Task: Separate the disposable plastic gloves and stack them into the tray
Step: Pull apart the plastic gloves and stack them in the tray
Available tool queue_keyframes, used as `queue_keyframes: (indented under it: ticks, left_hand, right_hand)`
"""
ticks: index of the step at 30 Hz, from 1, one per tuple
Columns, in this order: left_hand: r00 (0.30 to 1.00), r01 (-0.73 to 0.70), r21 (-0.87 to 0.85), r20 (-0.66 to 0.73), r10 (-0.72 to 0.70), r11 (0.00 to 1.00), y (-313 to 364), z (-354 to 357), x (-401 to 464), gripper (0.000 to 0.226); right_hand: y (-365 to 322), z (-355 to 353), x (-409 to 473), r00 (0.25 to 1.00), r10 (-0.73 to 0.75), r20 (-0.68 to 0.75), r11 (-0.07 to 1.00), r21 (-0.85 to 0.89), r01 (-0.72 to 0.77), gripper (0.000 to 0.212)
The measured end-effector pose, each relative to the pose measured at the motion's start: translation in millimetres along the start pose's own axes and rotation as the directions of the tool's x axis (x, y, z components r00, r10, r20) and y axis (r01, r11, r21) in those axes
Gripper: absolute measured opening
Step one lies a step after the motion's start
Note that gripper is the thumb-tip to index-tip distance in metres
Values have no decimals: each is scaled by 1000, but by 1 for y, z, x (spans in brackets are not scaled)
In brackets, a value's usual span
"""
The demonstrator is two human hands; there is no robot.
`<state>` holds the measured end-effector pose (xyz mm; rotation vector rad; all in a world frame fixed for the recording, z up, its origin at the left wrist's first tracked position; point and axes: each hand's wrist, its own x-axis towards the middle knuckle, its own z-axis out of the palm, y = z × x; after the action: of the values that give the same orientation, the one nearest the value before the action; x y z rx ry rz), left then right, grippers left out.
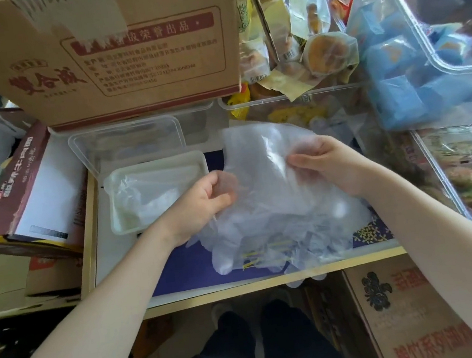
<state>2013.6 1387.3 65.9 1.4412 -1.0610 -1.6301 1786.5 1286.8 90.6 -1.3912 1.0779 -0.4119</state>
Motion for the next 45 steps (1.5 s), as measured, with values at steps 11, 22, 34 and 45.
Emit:
queue_keyframes:
  ticks: [11, 22, 34, 45]
  left_hand:
    - [993, 115, 141, -57, -108, 983, -3, 30, 24, 17]
    - [979, 14, 1, -202, -14, 1000, -24, 43, 19, 13]
    - [896, 135, 159, -441, -52, 978, -7, 53, 40, 23]
    - [571, 178, 355, -797, 198, 918, -11, 17, 32, 19]
  right_hand:
    - [10, -21, 17, 1000, -9, 28, 988, -155, 14, 18]
    - [18, -37, 29, 999, -37, 0, 989, -145, 37, 31]
    - [28, -10, 33, 995, -104, 7, 957, -273, 102, 19]
    - [64, 10, 15, 960, 119, 253, 988, -131, -87, 10]
